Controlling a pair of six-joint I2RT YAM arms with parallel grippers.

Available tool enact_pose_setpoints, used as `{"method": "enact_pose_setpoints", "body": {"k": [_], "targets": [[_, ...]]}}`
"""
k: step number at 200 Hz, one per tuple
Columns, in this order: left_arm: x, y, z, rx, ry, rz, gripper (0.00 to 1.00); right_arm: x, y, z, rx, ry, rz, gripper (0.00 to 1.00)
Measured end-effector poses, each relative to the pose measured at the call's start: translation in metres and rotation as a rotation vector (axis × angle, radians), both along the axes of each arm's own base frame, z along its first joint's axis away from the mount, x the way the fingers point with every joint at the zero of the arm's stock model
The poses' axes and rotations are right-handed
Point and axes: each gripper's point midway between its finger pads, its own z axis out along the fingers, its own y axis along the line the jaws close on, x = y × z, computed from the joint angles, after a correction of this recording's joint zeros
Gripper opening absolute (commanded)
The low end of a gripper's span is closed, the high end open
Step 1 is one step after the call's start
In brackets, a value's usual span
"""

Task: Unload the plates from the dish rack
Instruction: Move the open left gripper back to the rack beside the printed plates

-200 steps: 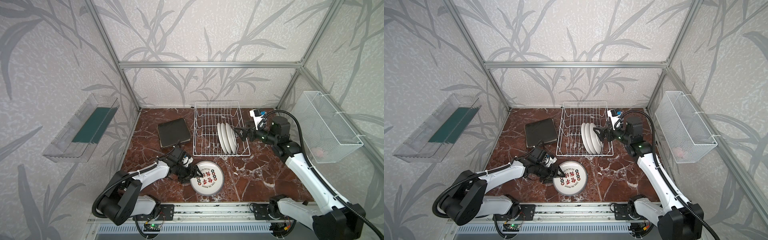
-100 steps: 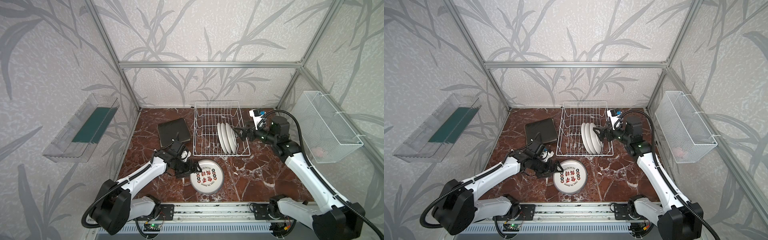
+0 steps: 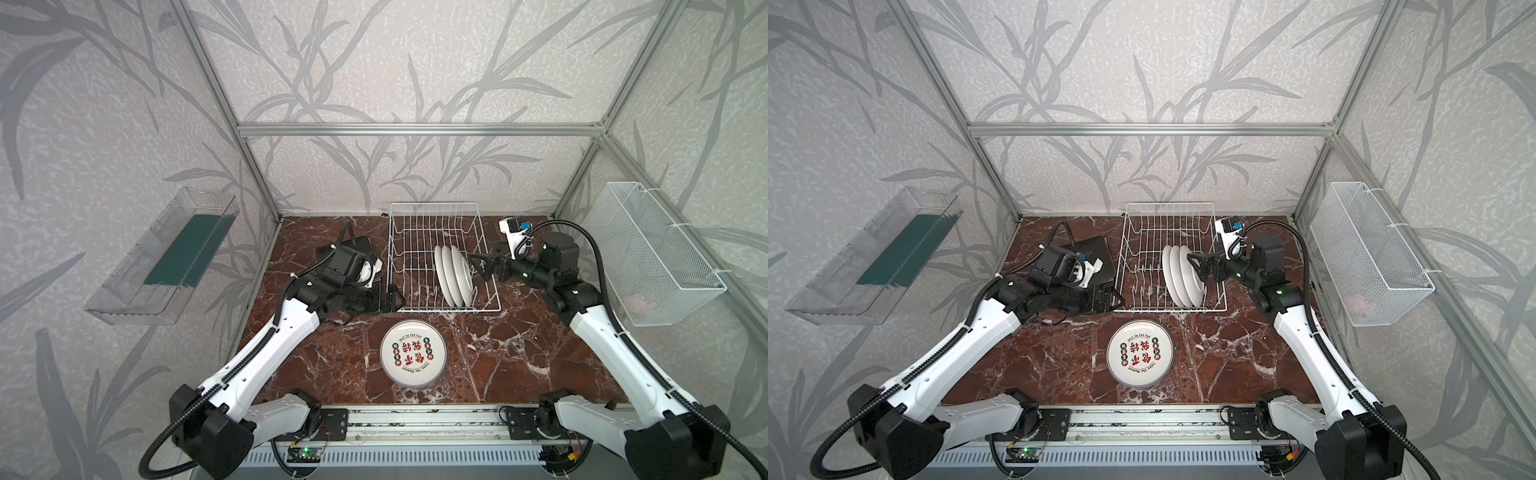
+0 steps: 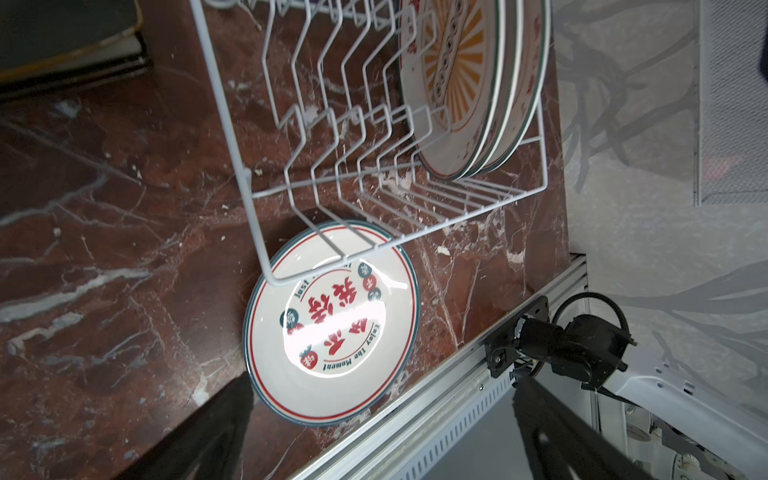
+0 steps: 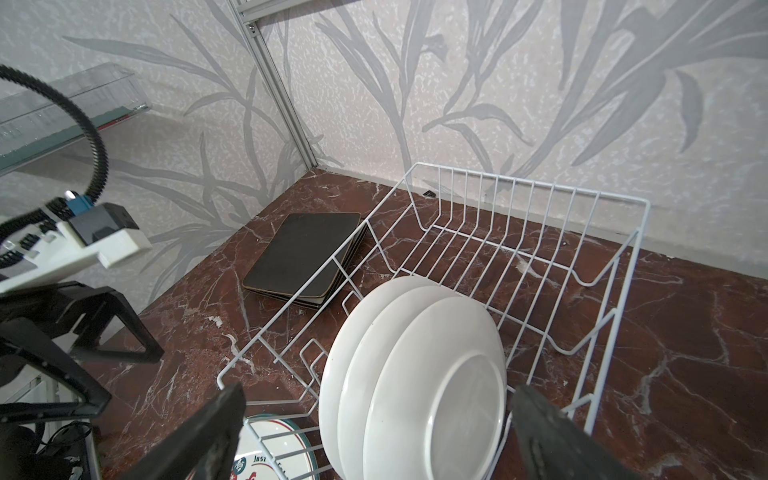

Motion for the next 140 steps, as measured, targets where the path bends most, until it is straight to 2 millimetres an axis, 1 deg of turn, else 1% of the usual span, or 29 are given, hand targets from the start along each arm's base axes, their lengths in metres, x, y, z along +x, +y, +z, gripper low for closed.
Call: {"method": "enact_pose_setpoints", "body": {"k": [17, 32, 60, 89, 112, 140], "targets": [[0.012, -0.006, 0.011, -0.018, -0.044, -0.001, 0.96, 0.001, -0.001, 0.0, 0.0, 0.002, -0.009, 0.99], [0.023, -0.012, 0.013, -0.031, -0.06, -0.002, 0.93, 0.002, -0.002, 0.0, 0.0, 0.004, -0.019, 0.99], [0.049, -0.029, 0.002, -0.037, -0.052, -0.011, 0.85, 0.004, -0.004, -0.003, 0.005, 0.012, -0.034, 0.99], [0.078, -0.048, -0.008, -0.058, -0.046, -0.02, 0.76, 0.008, -0.004, -0.016, 0.007, 0.051, -0.049, 0.99], [0.098, -0.064, -0.014, -0.087, -0.042, -0.03, 0.73, 0.012, -0.004, -0.024, 0.006, 0.077, -0.058, 0.99], [0.118, -0.081, -0.02, -0.112, -0.033, -0.046, 0.68, 0.014, -0.006, -0.025, 0.004, 0.078, -0.073, 0.99]]}}
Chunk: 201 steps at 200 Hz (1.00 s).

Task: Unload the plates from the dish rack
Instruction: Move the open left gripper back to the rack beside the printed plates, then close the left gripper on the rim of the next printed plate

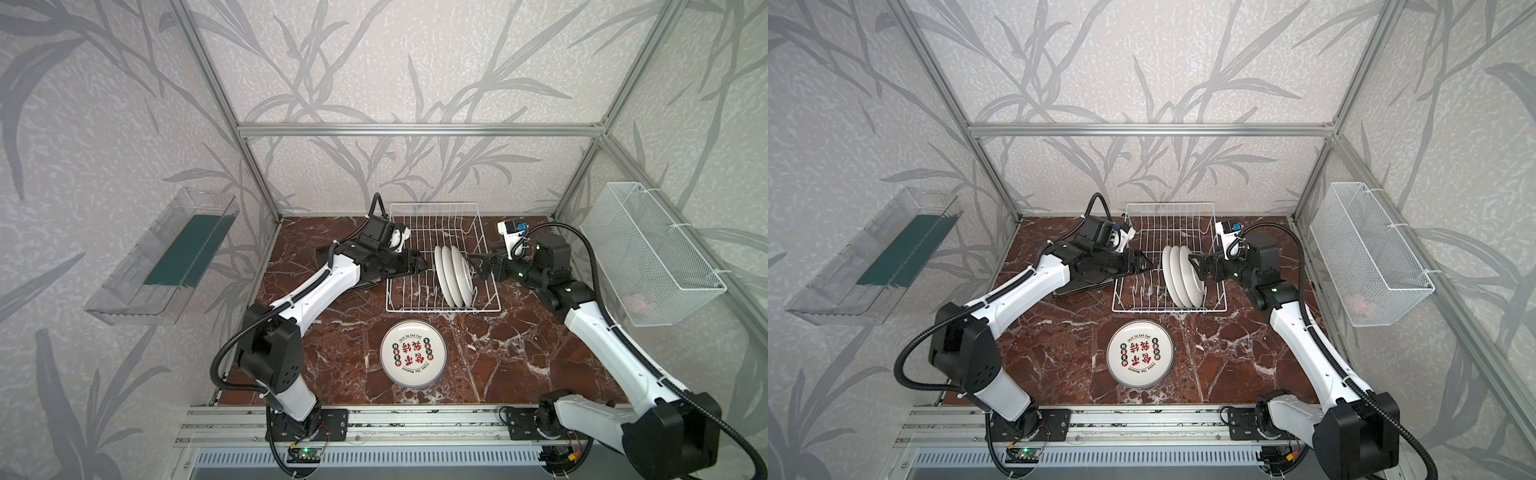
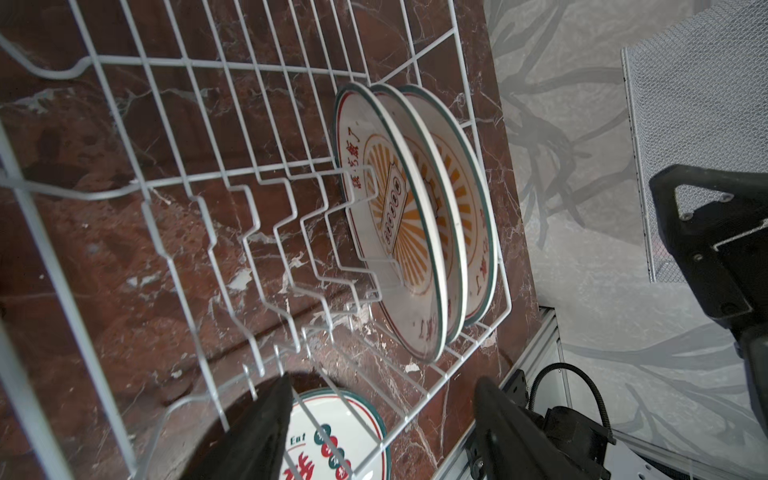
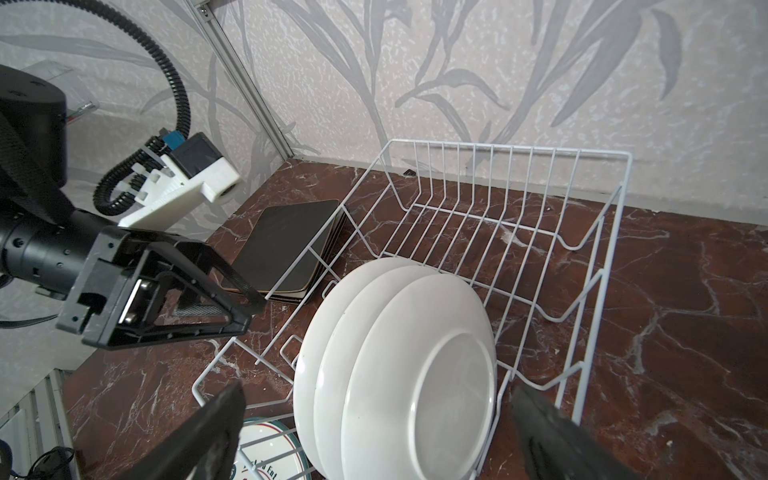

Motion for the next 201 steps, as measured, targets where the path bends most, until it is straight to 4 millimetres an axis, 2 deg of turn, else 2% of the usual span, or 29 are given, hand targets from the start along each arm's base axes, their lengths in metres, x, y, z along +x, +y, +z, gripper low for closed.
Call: {"method": "enact_pose_setpoints", "body": {"k": [58, 97, 126, 143, 169, 201], "targets": [[0.012, -0.023, -0.014, -0.03, 0.037, -0.035, 0.61, 0.002, -0.003, -0.001, -0.007, -0.002, -0.02, 0.99], [0.016, -0.035, -0.018, -0.034, 0.047, -0.047, 0.51, 0.003, -0.004, -0.001, -0.011, -0.002, -0.027, 0.99], [0.019, -0.041, -0.024, -0.034, 0.061, -0.045, 0.5, 0.003, -0.004, -0.001, -0.014, -0.004, -0.028, 0.99], [0.02, -0.045, -0.027, -0.038, 0.072, -0.047, 0.45, 0.004, -0.005, -0.001, -0.019, -0.007, -0.03, 0.99], [0.023, -0.054, -0.025, -0.057, 0.079, -0.053, 0.28, 0.004, -0.005, -0.001, -0.023, -0.009, -0.03, 0.99], [0.028, -0.063, -0.027, -0.063, 0.087, -0.053, 0.24, 0.004, -0.005, -0.001, -0.025, -0.012, -0.029, 0.99]]}}
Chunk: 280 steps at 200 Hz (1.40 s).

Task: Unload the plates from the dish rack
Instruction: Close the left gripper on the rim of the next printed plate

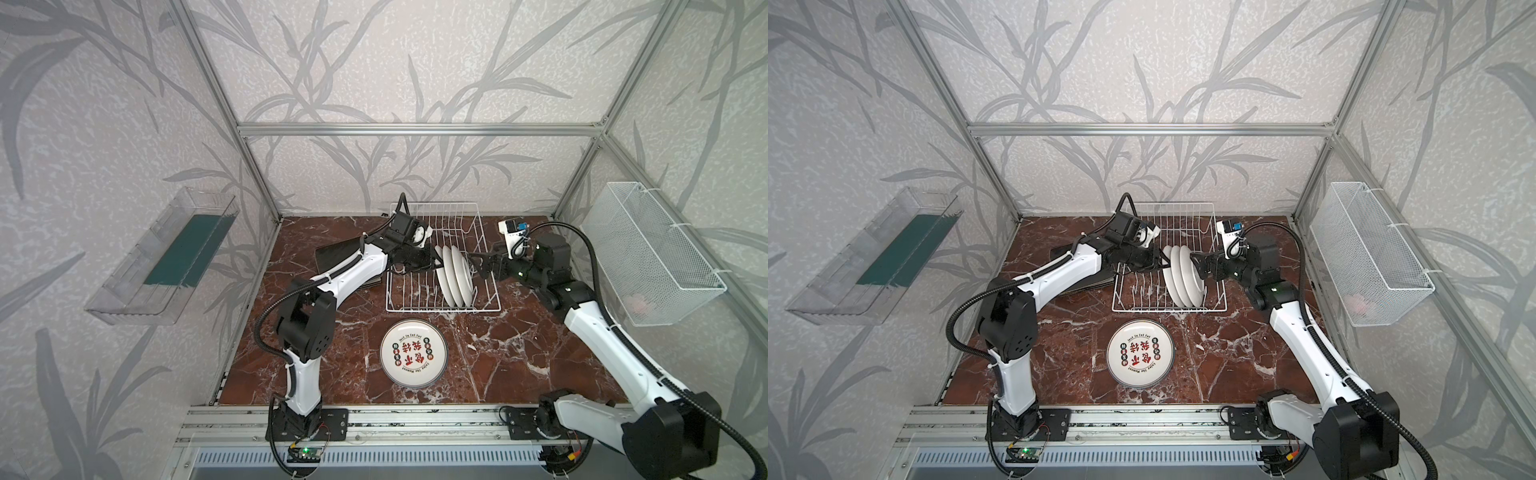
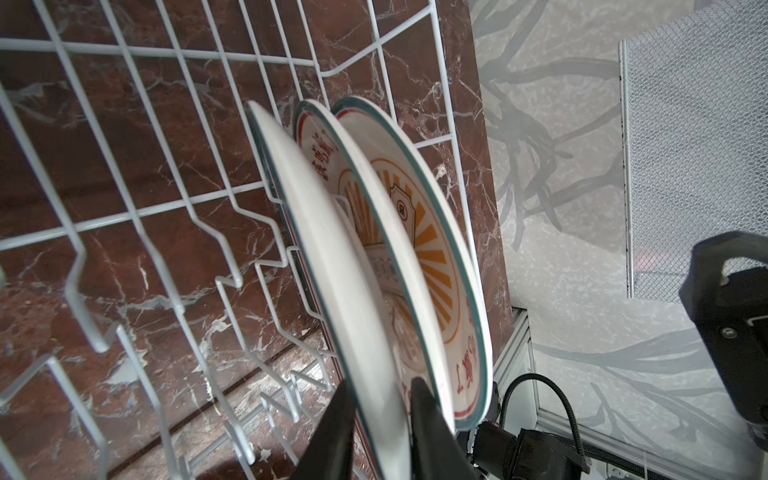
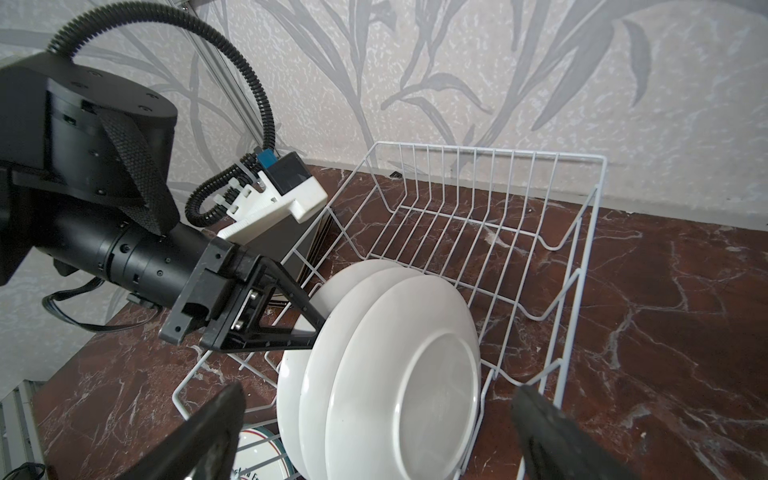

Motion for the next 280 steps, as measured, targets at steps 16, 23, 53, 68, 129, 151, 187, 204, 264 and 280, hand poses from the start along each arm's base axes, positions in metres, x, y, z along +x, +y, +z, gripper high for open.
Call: {"method": "enact_pose_setpoints", "body": {"k": [16, 23, 53, 68, 129, 151, 187, 204, 264, 280], "targets": [[0.0, -0.003, -0.002, 0.001, 0.006, -0.002, 0.17, 0.0, 0.0, 0.0, -0.005, -0.004, 0.002, 0.99], [0.0, -0.005, -0.002, 0.0, 0.007, -0.004, 0.14, 0.0, 0.0, 0.0, -0.006, -0.005, 0.003, 0.99], [-0.003, -0.011, 0.002, -0.019, 0.03, 0.007, 0.0, 0.0, 0.0, 0.0, -0.012, -0.009, 0.003, 0.99], [-0.001, -0.011, 0.003, -0.022, 0.028, 0.017, 0.0, 0.0, -0.001, 0.0, -0.015, -0.011, 0.003, 0.99], [0.005, -0.013, 0.004, -0.05, 0.059, 0.078, 0.0, 0.001, -0.001, 0.0, -0.016, -0.012, 0.0, 0.99], [0.01, -0.016, 0.003, -0.077, 0.067, 0.103, 0.0, 0.001, -0.001, 0.0, -0.016, -0.012, -0.001, 0.99], [0.016, -0.022, 0.004, -0.113, 0.075, 0.128, 0.0, 0.001, -0.001, 0.0, -0.017, -0.012, -0.002, 0.99], [0.018, -0.024, 0.003, -0.119, 0.076, 0.131, 0.0, 0.001, -0.001, 0.0, -0.016, -0.012, -0.002, 0.99], [0.016, -0.023, 0.007, -0.107, 0.08, 0.126, 0.0, 0.0, -0.002, 0.001, -0.019, -0.019, -0.002, 0.99], [0.017, -0.023, 0.011, -0.099, 0.079, 0.126, 0.0, 0.0, -0.002, 0.003, -0.021, -0.026, -0.005, 0.99]]}}
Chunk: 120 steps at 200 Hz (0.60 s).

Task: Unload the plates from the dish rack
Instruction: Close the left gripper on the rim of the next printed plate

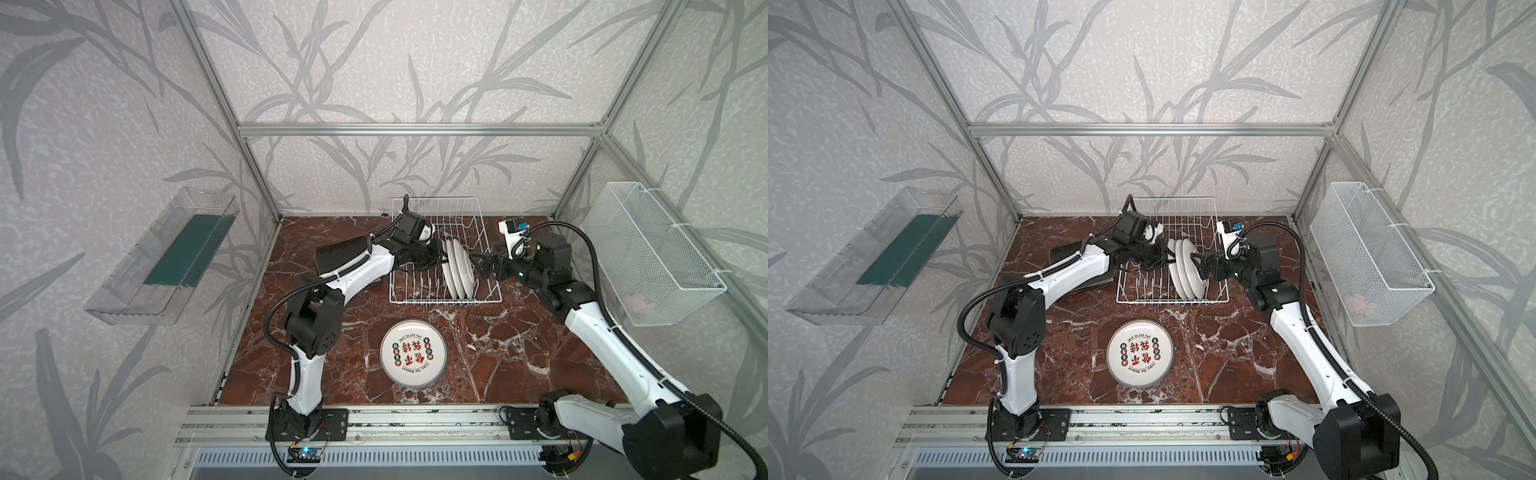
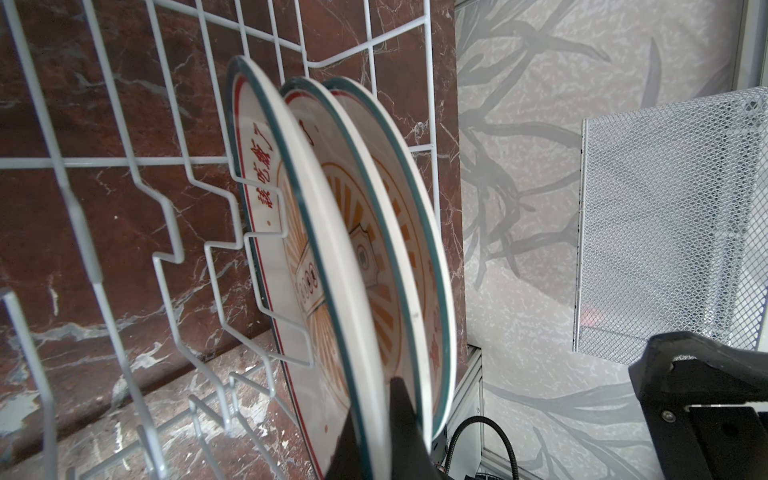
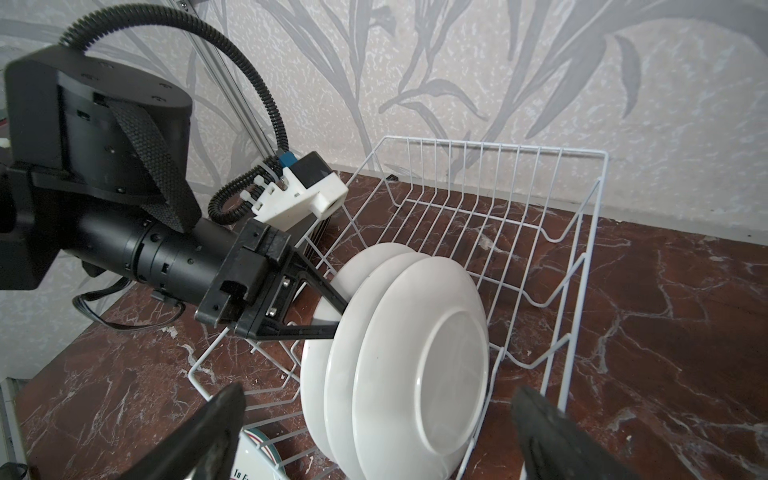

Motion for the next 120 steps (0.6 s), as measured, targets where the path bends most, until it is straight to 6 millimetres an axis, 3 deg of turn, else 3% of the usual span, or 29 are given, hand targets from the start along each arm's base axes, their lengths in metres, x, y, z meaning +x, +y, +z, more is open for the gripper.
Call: {"method": "enact_pose_setpoints", "body": {"k": [81, 120], "targets": [[-0.005, 0.006, 0.03, 0.003, -0.042, 0.001, 0.0, -0.001, -0.001, 0.003, 0.0, -0.009, -0.003, 0.99], [-0.012, 0.011, 0.055, 0.002, -0.09, 0.001, 0.0, 0.0, -0.002, 0.002, 0.0, -0.006, -0.012, 0.99]]}}
